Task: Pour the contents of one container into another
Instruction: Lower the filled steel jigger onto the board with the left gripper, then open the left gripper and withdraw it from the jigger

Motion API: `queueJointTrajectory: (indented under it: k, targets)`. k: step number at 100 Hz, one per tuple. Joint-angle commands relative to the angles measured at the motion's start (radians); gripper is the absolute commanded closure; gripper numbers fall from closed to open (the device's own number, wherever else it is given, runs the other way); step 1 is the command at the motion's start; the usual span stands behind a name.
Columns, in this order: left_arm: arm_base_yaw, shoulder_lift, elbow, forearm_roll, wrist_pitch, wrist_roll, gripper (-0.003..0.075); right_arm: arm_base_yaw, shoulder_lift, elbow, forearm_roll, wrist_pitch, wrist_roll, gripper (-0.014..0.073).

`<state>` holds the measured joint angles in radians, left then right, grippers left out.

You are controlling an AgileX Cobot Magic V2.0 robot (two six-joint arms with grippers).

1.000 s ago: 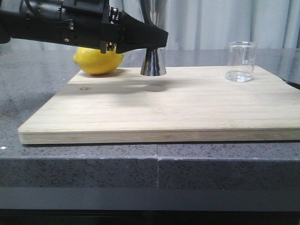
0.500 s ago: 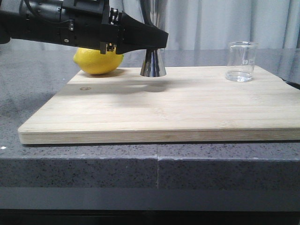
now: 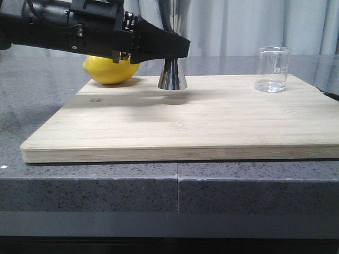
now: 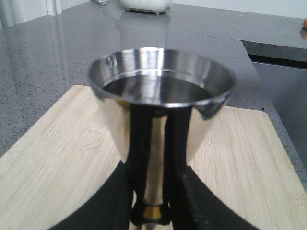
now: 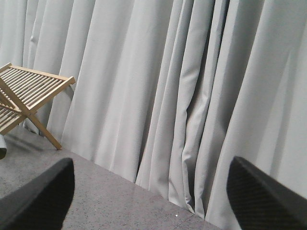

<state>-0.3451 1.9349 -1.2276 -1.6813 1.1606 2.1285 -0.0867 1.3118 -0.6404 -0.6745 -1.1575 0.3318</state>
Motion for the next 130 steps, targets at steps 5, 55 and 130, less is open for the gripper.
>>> queueJointTrajectory:
  k: [5, 55, 130]
  targets:
    - [-0.005, -0.015, -0.023, -0.08, 0.118, -0.002, 0.0662, -0.008, -0.032, -0.022, 0.029, -0.081, 0.0, 0.0004]
    - [-0.035, -0.008, -0.023, -0.137, 0.118, 0.075, 0.0662, -0.008, -0.032, -0.022, 0.029, -0.081, 0.0, 0.0004]
    - [-0.035, 0.025, -0.023, -0.144, 0.118, 0.092, 0.0662, -0.008, -0.032, -0.022, 0.029, -0.081, 0.0, 0.0005]
